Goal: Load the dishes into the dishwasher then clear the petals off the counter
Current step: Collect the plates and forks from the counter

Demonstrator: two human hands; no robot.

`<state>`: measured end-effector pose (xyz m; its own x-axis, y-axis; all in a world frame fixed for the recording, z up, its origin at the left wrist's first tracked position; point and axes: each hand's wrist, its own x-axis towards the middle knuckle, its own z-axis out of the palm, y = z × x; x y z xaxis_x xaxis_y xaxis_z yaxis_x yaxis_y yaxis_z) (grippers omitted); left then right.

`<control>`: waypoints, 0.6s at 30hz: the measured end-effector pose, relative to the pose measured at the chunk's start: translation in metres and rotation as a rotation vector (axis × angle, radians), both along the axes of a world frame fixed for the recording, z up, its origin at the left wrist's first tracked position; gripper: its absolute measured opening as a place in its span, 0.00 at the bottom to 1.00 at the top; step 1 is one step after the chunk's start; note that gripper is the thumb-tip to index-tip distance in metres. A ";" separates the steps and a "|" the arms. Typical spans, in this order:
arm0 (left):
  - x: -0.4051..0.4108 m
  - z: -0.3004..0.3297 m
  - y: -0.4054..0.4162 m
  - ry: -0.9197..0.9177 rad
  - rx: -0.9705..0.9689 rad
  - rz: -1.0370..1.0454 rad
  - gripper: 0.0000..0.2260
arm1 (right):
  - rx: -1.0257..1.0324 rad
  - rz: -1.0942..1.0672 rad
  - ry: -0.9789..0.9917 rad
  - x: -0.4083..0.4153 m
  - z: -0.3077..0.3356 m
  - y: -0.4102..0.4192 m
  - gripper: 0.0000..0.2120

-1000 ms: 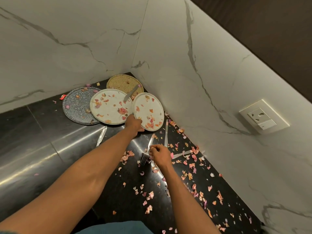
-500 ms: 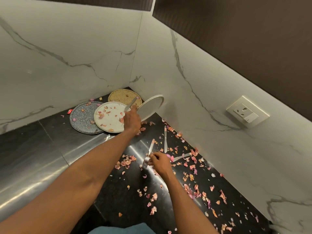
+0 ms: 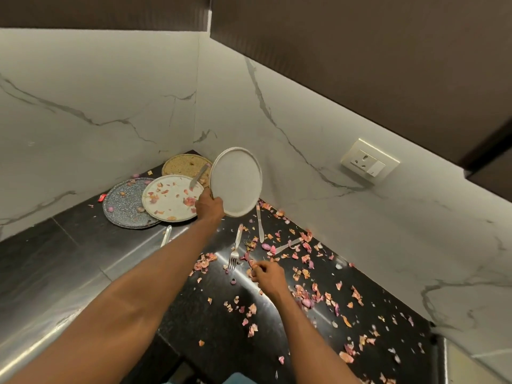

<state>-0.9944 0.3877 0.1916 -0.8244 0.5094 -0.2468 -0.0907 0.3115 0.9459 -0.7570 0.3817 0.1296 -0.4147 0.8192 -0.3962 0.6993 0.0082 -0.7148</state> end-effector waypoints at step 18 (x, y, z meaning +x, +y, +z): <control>0.239 -0.040 -0.079 -0.575 -0.073 -0.431 0.21 | -0.315 -0.802 0.408 0.165 -0.004 -0.063 0.14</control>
<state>-0.7559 0.3090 0.1518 -0.2832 0.7261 -0.6266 -0.4224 0.4921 0.7612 -0.5922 0.3183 0.1259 0.0691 0.7999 -0.5962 0.1092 -0.6001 -0.7924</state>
